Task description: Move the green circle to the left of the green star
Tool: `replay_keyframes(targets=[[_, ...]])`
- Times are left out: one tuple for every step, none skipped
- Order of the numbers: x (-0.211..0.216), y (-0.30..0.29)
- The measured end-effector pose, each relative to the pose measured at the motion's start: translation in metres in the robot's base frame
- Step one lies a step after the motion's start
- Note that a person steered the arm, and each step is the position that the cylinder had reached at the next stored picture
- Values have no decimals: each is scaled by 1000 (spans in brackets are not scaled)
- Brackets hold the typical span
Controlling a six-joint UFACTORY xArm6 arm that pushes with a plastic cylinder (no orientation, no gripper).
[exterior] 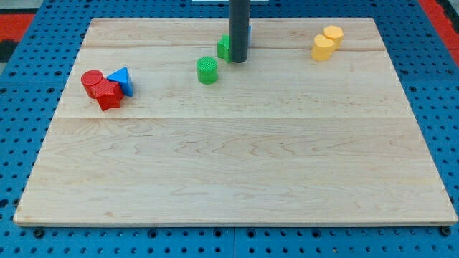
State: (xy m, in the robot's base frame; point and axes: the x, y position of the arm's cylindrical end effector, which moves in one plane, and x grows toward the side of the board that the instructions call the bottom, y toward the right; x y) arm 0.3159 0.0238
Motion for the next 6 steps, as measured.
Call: replay_keyframes(targets=[[75,15],[68,-42],[55,-63],[20,-63],[5,-50],[35,1]])
